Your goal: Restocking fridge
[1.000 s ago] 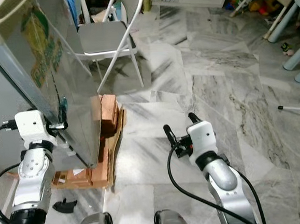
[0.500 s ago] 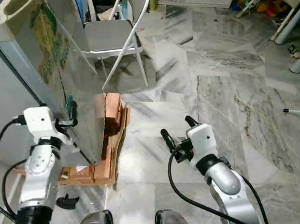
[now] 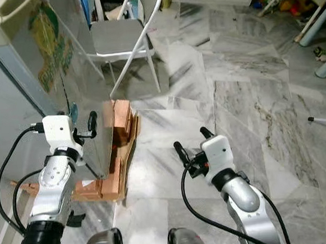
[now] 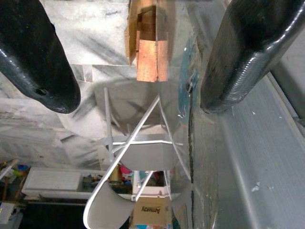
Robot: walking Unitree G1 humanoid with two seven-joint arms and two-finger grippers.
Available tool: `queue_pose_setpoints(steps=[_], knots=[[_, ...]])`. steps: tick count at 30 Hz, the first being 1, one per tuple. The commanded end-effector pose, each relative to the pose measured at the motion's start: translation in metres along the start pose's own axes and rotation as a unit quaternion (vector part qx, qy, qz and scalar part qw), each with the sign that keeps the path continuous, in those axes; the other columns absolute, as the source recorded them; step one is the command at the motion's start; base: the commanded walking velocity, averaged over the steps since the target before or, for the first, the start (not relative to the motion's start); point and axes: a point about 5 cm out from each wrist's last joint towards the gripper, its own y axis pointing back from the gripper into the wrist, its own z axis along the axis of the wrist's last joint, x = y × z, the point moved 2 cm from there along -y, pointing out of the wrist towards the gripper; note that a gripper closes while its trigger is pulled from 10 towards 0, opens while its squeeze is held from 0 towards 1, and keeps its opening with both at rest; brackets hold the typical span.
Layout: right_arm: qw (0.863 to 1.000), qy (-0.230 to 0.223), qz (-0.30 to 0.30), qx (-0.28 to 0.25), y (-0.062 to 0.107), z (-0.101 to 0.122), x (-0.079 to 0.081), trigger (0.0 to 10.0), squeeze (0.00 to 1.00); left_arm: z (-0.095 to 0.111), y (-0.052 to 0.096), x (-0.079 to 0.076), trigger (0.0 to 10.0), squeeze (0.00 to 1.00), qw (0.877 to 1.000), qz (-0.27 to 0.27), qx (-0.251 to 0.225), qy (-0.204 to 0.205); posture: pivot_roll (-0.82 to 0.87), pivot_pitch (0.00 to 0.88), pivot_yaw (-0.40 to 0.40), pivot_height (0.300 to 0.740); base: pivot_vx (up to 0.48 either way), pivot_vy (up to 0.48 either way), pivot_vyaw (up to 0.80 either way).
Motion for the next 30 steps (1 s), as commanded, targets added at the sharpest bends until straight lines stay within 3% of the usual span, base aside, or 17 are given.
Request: queue_pose_setpoints(steps=[1,5,8,12,23,30], knots=[[1.0,0.003,-0.006,0.0,0.003,0.002,-0.002,10.0,0.0,0.002,-0.001,0.012,10.0,0.0,1.0,0.019,0.002,-0.004,0.0,0.145,-0.056,0.74,0.0,0.0,0.0],[1.0,0.002,-0.006,0.001,0.004,0.001,-0.001,10.0,0.0,-0.005,0.009,0.012,10.0,0.0,1.0,0.009,0.012,-0.009,0.01,0.145,-0.055,0.74,0.0,0.0,0.0],[1.0,0.001,-0.004,0.003,0.003,0.0,-0.001,10.0,0.0,-0.017,0.026,0.011,10.0,0.0,0.999,0.001,0.031,-0.018,0.01,0.146,-0.058,0.74,0.0,0.0,0.0],[1.0,0.001,-0.001,0.003,0.002,0.0,-0.001,10.0,0.0,-0.021,0.03,0.012,10.0,0.0,0.999,0.002,0.037,-0.027,0.01,0.147,-0.062,0.74,0.0,0.0,0.0],[1.0,0.009,0.005,-0.001,-0.001,0.002,0.001,10.0,0.0,0.0,0.005,0.025,10.0,0.0,0.999,0.039,-0.001,-0.025,0.01,0.138,-0.061,0.74,0.0,0.0,0.0],[1.0,0.008,0.004,-0.001,-0.001,0.001,0.001,10.0,0.0,0.001,-0.002,0.032,10.0,0.0,0.998,0.064,-0.001,-0.026,0.01,0.137,-0.061,0.74,0.0,0.0,0.0]])
